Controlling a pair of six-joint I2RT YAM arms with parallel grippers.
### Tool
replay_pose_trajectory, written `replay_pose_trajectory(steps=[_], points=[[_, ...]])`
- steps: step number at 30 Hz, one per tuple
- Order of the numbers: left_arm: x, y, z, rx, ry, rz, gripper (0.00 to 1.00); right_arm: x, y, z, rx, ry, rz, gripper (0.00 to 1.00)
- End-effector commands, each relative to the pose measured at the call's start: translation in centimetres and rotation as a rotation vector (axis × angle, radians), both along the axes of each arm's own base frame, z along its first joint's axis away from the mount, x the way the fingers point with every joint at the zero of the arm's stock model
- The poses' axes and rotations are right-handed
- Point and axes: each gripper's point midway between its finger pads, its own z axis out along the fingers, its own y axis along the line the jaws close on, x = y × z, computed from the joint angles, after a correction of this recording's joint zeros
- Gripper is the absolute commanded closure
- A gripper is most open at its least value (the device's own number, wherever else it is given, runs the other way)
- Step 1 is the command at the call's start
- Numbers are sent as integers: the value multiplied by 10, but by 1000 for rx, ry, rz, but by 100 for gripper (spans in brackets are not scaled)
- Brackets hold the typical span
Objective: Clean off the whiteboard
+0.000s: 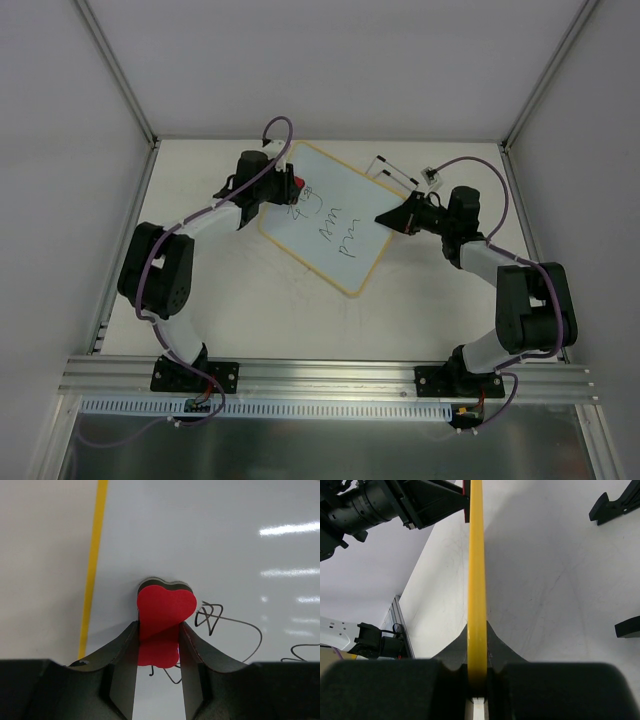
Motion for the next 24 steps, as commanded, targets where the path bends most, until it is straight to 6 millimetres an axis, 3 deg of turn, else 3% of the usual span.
replay_pose_trajectory(steps=[1, 5, 9, 18, 24], points=[[33, 9, 32, -51, -135, 73, 99, -8, 6, -3, -37, -61, 42, 100], [46, 25, 28, -41, -148, 106, 99, -10, 9, -4, -29, -51, 53, 100], [54, 28, 22, -19, -153, 87, 99, -12, 11, -3, -26, -51, 65, 100], [40, -6, 1, -64, -61, -103, 100, -11, 15, -4, -31, -58, 78, 100], [19, -43, -15, -63, -8, -223, 100, -9, 22, -3, -33, -61, 99, 100]])
